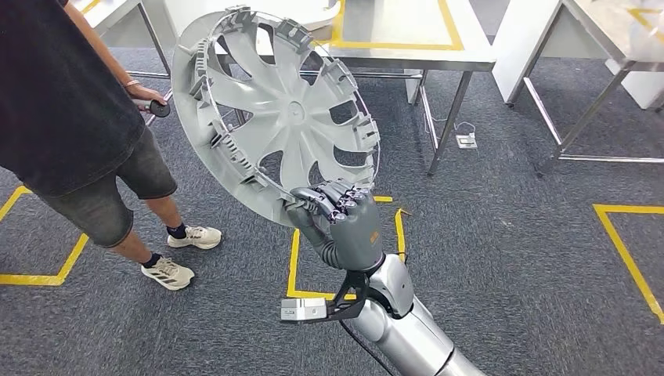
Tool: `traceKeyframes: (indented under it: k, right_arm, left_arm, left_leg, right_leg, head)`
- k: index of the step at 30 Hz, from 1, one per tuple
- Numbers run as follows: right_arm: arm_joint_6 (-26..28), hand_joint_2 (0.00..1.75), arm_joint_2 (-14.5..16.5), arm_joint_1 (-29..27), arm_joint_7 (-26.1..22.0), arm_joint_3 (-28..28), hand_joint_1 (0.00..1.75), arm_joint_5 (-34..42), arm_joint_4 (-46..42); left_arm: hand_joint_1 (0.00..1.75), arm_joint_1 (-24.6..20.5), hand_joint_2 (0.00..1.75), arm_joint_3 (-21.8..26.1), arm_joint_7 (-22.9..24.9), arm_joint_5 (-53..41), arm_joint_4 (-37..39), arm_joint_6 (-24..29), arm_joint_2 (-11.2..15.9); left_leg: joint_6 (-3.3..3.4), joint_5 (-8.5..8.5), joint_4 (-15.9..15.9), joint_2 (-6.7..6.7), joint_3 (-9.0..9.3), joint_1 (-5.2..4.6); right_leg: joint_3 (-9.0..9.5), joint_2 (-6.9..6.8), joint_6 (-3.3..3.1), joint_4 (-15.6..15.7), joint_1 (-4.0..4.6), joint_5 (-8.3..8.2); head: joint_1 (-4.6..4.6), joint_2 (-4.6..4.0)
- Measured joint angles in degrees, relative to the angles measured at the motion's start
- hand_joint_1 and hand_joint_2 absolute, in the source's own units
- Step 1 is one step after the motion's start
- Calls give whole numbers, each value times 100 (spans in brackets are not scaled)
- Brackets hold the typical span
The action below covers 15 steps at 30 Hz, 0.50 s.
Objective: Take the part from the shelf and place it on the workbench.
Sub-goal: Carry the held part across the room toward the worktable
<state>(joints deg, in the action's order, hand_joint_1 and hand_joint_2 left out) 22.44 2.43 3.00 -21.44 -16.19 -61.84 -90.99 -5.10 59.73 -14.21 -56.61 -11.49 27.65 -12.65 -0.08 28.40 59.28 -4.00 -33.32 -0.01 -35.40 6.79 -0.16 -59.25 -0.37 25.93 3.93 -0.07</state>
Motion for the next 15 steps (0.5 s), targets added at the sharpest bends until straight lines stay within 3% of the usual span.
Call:
traceKeyframes:
  k: [1,3,5,7,8,9,11,13,15]
  right_arm:
    - [8,175,2,-1,1,19,175,4,0]
    - [19,175,4,18,1,49,175,10,0]
    - [22,175,4,36,0,59,175,19,9]
    - [23,175,4,35,4,63,175,36,37]
    - [22,175,4,36,8,72,175,52,57]
    - [21,175,4,42,5,85,175,74,78]
    - [18,175,5,58,-20,109,175,132,115]
    - [12,175,7,66,-52,118,175,188,135]
    - [2,175,7,68,-78,129,175,239,140]
  left_arm:
    - [0,1,175,12,-2,7,-1,-11,0]
    - [0,-8,175,28,-14,8,-3,-25,-2]
    - [0,-10,175,30,-24,2,-5,-50,0]
    - [0,-4,175,37,-22,1,-5,-71,8]
    - [0,-3,175,44,-20,-2,-4,-74,10]
    - [0,-5,175,50,-19,-3,-4,-77,11]
    - [0,-19,175,58,-19,-6,-4,-79,14]
    - [0,-38,175,61,-24,-6,-6,-76,19]
    - [0,-49,175,62,-31,-6,-7,-72,22]
  left_leg:
    - [27,-73,-27,69,26,15]
    - [83,-110,-81,217,57,49]
    - [123,-104,-94,374,66,46]
    - [130,-82,-87,534,69,45]
    - [123,-68,-79,599,73,49]
    - [104,-49,-65,644,79,56]
    - [41,-1,-18,708,86,59]
    - [-31,36,11,754,91,41]
    - [-90,47,-3,794,117,31]
  right_leg:
    - [-7,-23,32,-17,9,10]
    - [-121,-272,84,-259,37,173]
    - [-451,-552,131,-929,26,525]
    - [-744,-623,182,-1500,-16,693]
    - [-751,-641,207,-1502,-41,613]
    - [-638,-662,228,-1273,-66,446]
    - [-244,-735,250,-516,-91,117]
    - [-20,-774,207,-74,-78,26]
    - [-14,-737,130,-33,-61,47]
  head:
    - [6,0]
    - [47,0]
    - [87,0]
    - [88,0]
    - [89,0]
    - [89,0]
    - [89,0]
    - [85,0]
    - [83,0]
